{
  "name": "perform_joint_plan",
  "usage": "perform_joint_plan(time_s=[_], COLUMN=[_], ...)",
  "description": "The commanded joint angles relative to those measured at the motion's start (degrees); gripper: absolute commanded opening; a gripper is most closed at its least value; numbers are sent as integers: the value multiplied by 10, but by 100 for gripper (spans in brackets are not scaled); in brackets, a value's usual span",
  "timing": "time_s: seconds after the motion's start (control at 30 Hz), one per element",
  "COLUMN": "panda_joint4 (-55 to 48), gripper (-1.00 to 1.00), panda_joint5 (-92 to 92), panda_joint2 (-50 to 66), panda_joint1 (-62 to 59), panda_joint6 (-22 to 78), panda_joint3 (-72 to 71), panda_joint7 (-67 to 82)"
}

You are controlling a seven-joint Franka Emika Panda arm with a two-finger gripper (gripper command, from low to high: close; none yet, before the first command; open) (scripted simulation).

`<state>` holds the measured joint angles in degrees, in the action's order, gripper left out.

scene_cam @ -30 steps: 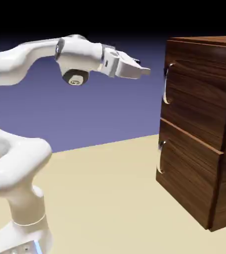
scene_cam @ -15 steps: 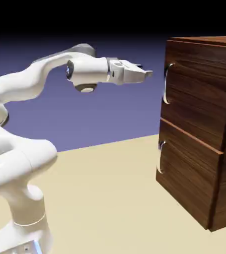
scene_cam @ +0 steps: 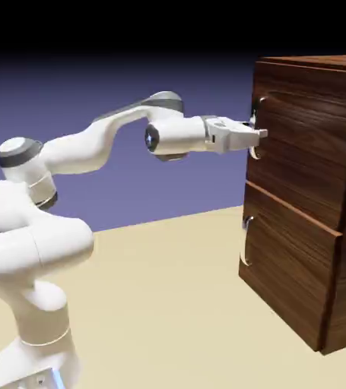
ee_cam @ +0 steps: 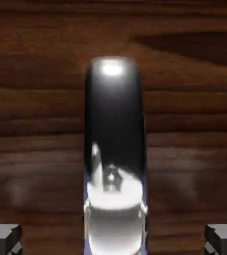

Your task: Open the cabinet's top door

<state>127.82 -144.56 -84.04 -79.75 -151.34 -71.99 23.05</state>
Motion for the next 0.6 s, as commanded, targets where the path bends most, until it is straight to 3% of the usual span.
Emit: perform_joint_plan(time_s=[0.0, 0.57], panda_joint4=[21, 316], gripper=[-100, -100], panda_joint5=[-7, 41], panda_joint2=[-2, 26], panda_joint1=[13, 148], panda_joint6=[22, 439], panda_joint3=[8, 196], panda_joint7=[12, 176])
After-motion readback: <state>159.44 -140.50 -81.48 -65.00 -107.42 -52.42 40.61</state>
